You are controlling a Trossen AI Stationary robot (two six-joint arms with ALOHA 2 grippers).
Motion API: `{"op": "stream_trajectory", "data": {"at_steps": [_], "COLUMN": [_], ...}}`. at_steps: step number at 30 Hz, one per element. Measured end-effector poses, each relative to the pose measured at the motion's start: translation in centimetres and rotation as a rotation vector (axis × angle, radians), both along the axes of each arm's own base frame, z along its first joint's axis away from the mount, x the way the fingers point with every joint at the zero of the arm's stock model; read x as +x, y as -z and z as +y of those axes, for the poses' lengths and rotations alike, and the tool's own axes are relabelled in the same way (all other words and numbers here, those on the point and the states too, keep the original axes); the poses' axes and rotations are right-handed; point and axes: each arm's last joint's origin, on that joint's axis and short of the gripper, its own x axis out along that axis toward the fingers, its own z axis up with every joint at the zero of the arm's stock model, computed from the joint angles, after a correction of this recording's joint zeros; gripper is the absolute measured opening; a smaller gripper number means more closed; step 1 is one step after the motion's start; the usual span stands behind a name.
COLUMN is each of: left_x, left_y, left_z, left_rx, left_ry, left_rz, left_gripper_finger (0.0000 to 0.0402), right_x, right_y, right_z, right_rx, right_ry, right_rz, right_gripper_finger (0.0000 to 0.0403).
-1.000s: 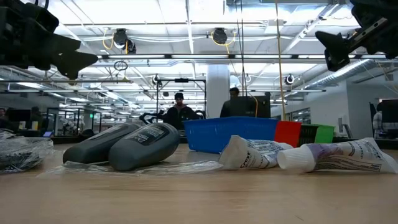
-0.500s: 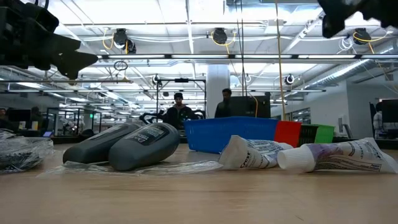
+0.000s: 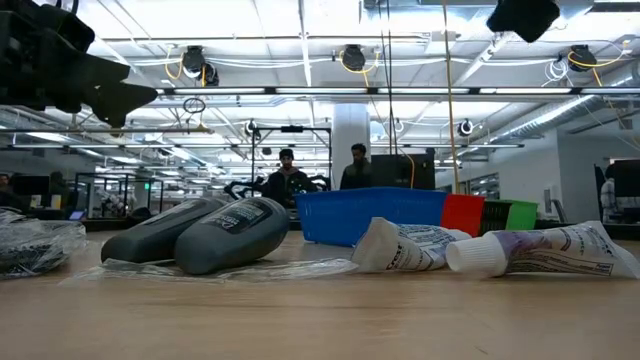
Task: Pick & Place Travel size toiletries
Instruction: Put the top shave cream into the green bin
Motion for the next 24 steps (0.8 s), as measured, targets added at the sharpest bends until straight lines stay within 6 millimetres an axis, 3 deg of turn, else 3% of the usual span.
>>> {"op": "stream_trajectory", "data": {"at_steps": [9,16,24], "left_x": [0.0,0.0,0.0], "left_y": [0.0,0.0,0.0], "left_z": [0.0,0.0,0.0], "left_rx": [0.000,0.000,0.000], "left_ry": [0.000,0.000,0.000], "left_rz": [0.000,0.000,0.000], "left_gripper_finger": [0.0283,0.0283,0.0283], "right_x": [2.0,1.7,1.8], "right_y": [5.0,9.4,12.6], "right_z": [4.2,5.2,6.7], "right_rx": [-0.010,-0.072,-0.129], "right_ry": [-0.110,-0.104,-0.163], "right_rz": [0.273,0.575,0.695], "right_gripper_finger": [0.0320,0.0320,0.0320]}}
